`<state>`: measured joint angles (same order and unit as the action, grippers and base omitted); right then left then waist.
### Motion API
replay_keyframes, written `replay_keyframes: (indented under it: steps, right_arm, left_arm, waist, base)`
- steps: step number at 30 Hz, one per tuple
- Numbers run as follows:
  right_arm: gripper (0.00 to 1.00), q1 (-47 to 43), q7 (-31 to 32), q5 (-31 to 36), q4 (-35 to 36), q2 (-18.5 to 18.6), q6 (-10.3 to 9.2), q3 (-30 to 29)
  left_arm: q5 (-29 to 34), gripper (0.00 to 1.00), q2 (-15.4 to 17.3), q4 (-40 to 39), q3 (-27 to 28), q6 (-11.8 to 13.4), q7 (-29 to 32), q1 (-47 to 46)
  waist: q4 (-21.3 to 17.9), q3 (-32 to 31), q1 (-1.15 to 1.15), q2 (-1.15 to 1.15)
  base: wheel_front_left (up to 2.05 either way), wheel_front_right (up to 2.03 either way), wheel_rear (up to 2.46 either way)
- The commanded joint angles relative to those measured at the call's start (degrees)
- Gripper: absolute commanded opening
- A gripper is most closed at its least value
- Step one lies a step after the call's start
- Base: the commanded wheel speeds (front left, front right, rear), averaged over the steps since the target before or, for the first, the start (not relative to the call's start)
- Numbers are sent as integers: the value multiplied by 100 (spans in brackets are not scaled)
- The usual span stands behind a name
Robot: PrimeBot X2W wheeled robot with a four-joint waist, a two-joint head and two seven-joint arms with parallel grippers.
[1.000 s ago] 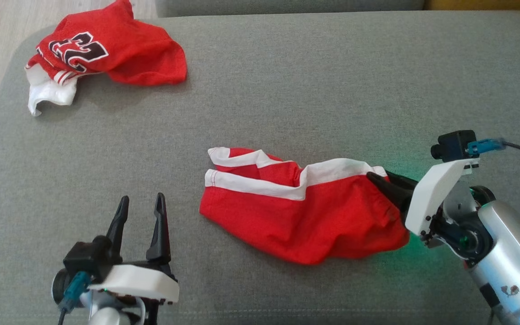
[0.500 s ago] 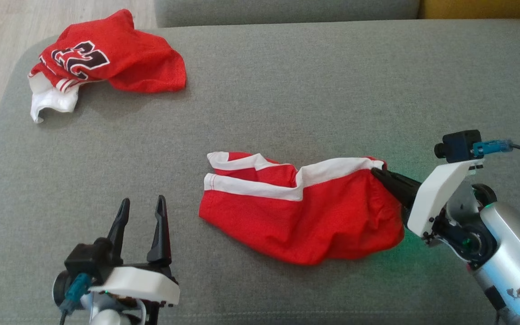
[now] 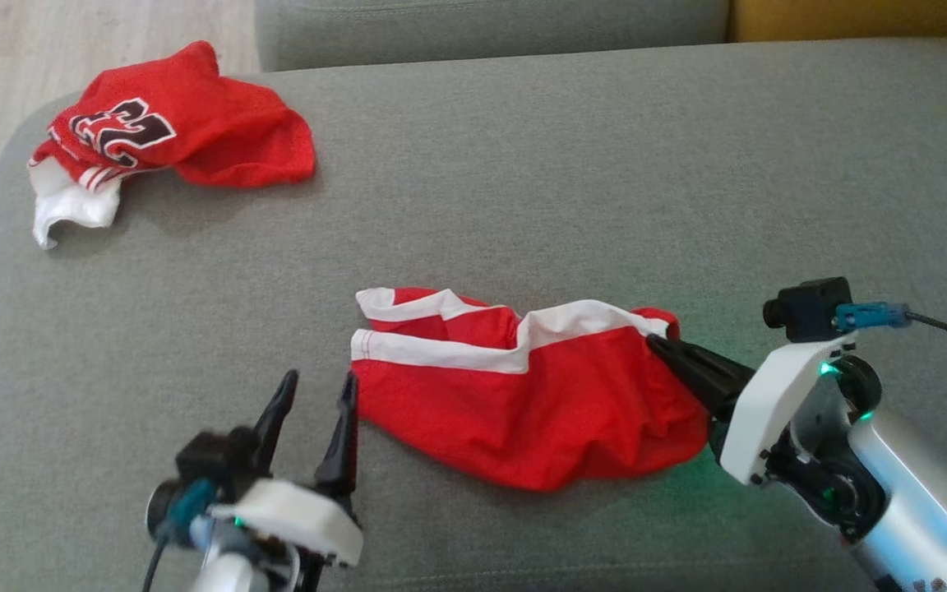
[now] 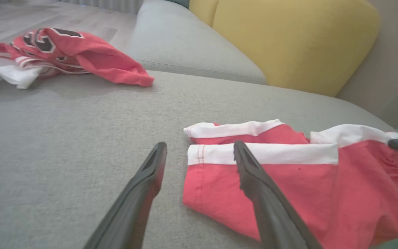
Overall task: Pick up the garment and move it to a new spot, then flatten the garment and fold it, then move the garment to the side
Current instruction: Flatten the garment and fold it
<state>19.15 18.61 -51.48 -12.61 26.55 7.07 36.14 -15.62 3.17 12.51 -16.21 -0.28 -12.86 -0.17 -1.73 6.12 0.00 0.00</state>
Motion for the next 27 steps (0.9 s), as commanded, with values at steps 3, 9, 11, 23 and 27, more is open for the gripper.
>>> replay_keyframes:
  steps: [3, 9, 11, 23, 27]
  right_arm:
    - [0, 76, -82, 134, 297, 113, 42, 61]
    - [0, 166, -104, 177, 355, 63, 42, 204]
    - [0, 224, -115, 173, 352, 42, 42, 254]
    - [0, 451, -277, 101, 183, 35, 42, 407]
    - [0, 503, -318, 59, 118, 43, 42, 454]
  left_arm:
    - [-14, 100, 93, -34, 57, -155, 426, -627]
    - [-308, 100, 167, 341, 120, -190, 1594, -1165]
    - [-407, 100, 185, 496, 175, -162, 1899, -1316]
    - [-1153, 100, 139, 783, 491, -269, 2440, -1646]
    - [-1580, 100, 100, 820, 609, -370, 2630, -1681]
  waist:
    - [-104, 80, 0, 0]
    - [-217, 234, 0, 0]
    - [-253, 293, 0, 0]
    - [-305, 494, 0, 0]
    - [-294, 513, 0, 0]
  base:
    - [0, 0, 0]
    - [0, 0, 0]
    - [0, 0, 0]
    - [0, 0, 0]
    - [0, 0, 0]
